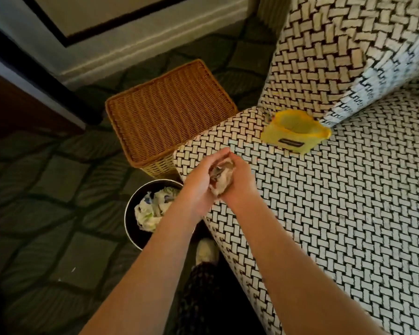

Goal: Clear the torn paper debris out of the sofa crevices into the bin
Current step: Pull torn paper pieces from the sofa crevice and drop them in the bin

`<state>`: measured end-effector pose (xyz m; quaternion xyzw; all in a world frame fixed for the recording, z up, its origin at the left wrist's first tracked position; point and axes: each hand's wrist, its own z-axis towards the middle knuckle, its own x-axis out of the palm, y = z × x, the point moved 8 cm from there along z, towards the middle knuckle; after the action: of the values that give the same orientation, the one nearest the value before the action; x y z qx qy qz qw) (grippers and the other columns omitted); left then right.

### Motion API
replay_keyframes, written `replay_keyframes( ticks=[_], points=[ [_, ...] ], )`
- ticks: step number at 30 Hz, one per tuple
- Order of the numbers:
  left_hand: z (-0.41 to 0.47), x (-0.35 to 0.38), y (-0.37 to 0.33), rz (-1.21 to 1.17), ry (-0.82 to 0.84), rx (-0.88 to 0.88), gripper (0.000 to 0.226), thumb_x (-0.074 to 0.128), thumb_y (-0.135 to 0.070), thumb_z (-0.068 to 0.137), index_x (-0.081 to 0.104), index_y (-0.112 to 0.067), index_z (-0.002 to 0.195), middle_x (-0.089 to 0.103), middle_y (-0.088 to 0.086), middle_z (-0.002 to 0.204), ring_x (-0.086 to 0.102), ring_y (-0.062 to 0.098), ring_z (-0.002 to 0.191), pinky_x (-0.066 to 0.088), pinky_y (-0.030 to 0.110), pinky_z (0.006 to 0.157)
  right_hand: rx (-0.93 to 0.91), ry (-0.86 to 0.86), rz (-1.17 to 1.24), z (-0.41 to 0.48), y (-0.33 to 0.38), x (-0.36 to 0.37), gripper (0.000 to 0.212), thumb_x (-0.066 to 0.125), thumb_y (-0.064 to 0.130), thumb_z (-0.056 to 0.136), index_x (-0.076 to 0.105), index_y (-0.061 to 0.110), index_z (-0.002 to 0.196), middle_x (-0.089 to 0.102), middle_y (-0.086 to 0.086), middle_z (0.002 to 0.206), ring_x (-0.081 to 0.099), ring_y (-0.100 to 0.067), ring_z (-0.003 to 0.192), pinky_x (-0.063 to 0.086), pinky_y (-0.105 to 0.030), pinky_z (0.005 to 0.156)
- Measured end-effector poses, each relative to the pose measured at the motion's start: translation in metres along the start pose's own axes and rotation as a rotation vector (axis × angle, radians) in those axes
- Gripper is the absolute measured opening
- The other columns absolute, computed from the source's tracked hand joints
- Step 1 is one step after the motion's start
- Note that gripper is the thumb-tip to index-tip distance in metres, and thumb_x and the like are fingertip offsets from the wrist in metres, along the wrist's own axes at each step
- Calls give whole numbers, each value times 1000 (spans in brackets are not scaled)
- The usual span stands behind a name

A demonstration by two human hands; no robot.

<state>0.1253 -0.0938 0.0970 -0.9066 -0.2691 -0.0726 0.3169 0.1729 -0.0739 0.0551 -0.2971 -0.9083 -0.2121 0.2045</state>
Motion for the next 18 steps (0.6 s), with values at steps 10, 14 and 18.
replay_keyframes(
  ticks=[10, 14, 18],
  points=[
    [24, -124, -6, -347, -83, 55, 25, 52, -28, 91, 66, -12, 102, 70, 6, 102, 67, 19, 91, 51, 33, 79, 139, 55, -265, 55, -107, 47, 32, 49, 26, 91, 62, 3, 110, 62, -17, 118, 59, -31, 109, 47, -41, 96],
    [33, -174, 5, -416, -162, 48, 22, 46, -26, 92, 64, -15, 100, 63, 10, 106, 60, 23, 94, 48, 38, 82, 207, 47, -374, 83, -156, 47, 34, 49, 27, 91, 60, 3, 112, 62, -15, 118, 62, -29, 99, 51, -38, 84],
    [47, -214, 32, -322, -234, -32, 27, 43, -33, 92, 64, -22, 105, 59, 7, 112, 58, 22, 93, 47, 37, 80, 283, -70, -483, 107, -194, 18, 42, 45, 28, 92, 53, 4, 125, 59, -18, 122, 56, -34, 111, 43, -42, 95]
  ],
)
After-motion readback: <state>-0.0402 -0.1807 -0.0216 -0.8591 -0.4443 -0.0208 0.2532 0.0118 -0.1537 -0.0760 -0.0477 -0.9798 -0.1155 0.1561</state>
